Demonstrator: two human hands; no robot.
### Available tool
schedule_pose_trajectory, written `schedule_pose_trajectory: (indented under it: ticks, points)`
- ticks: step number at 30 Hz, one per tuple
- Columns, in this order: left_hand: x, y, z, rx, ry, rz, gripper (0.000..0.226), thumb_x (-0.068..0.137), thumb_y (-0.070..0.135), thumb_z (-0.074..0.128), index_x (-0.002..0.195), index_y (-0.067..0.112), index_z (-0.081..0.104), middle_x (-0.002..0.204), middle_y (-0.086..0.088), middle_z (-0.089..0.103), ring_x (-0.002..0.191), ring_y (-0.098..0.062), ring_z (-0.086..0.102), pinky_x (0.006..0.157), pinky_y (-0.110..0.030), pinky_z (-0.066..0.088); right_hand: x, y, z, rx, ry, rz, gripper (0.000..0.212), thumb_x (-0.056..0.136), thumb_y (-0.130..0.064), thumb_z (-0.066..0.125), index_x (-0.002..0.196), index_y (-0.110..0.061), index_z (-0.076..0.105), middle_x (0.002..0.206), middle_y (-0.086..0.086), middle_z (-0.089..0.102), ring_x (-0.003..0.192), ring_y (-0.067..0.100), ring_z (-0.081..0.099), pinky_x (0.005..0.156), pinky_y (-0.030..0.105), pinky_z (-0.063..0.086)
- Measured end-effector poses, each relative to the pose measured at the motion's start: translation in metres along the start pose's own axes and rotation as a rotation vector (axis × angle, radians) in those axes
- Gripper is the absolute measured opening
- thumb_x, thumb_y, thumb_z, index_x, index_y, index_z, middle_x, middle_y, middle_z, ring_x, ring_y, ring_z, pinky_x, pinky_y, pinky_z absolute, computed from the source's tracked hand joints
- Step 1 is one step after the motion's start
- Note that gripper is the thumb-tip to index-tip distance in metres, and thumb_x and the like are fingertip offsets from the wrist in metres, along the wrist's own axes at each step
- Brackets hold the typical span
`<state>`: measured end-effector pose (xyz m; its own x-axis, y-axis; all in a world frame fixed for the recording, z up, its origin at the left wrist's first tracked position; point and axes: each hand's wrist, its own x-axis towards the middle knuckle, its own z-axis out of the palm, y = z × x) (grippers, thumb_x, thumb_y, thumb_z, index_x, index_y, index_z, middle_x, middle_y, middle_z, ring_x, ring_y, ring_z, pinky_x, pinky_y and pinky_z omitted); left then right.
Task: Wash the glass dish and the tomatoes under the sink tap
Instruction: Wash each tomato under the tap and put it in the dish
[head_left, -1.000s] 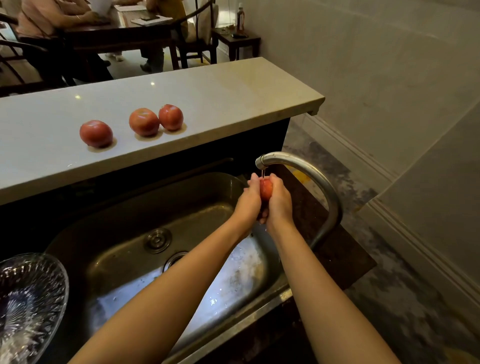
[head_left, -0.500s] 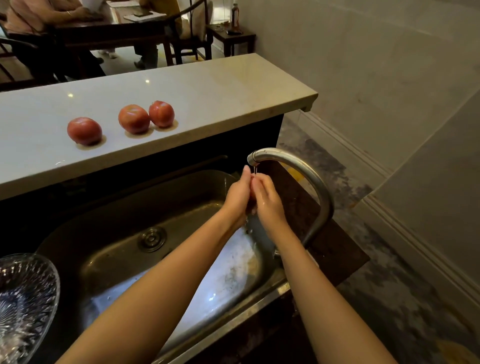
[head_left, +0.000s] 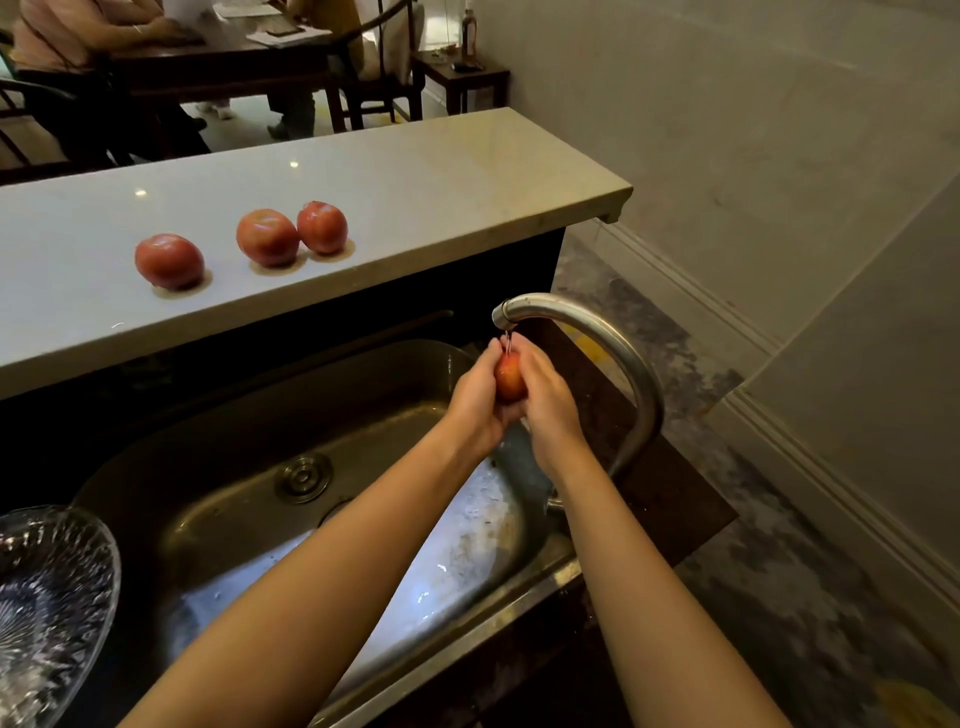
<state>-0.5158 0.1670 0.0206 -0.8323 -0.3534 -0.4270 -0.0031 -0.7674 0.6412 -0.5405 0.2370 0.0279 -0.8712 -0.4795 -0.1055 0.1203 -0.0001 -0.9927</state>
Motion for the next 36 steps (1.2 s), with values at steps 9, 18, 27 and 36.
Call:
schedule_pose_trajectory:
  ticks: [9,18,27,36]
  points:
    - [-0.007,0.008,0.007,-0.352,-0.163,-0.128,0.019,0.091,0.027,0.052,0.092,0.008,0.056,0.085,-0.01,0.058,0.065,-0.015,0.058,0.043,-0.017,0.044,0.003,-0.002,-0.008,0.184,0.179,0.097,0.045,0.1,-0.039,0.026,0.125,-0.015,0.056,0.107,-0.002,0.064,0.099,0.009,0.06,0.087,0.023,0.048]
    - [-0.006,0.011,0.015,-0.173,-0.144,-0.084,0.038,0.099,0.034,0.032,0.095,0.007,0.06,0.1,-0.014,0.058,0.087,-0.021,0.057,0.065,-0.025,0.05,0.002,0.002,-0.015,-0.01,0.042,0.043,0.037,0.097,-0.04,0.035,0.132,-0.034,0.046,0.121,-0.004,0.057,0.111,0.011,0.053,0.102,0.033,0.041]
    - [-0.016,0.012,0.002,-0.051,-0.052,-0.004,0.016,0.093,0.021,0.051,0.103,0.011,0.056,0.109,-0.014,0.052,0.079,-0.018,0.058,0.04,-0.015,0.043,0.008,-0.003,-0.008,-0.181,-0.054,-0.046,0.016,0.095,-0.034,0.041,0.099,-0.032,0.057,0.097,-0.008,0.058,0.086,0.009,0.059,0.061,0.017,0.048]
    - [-0.014,0.011,0.01,-0.035,-0.056,-0.047,0.039,0.097,0.03,0.041,0.129,0.007,0.046,0.121,-0.016,0.054,0.111,-0.027,0.056,0.103,-0.042,0.042,0.012,-0.009,-0.004,-0.14,0.037,-0.04,0.027,0.093,-0.03,0.041,0.083,-0.04,0.064,0.089,-0.012,0.062,0.087,0.005,0.058,0.068,0.019,0.046]
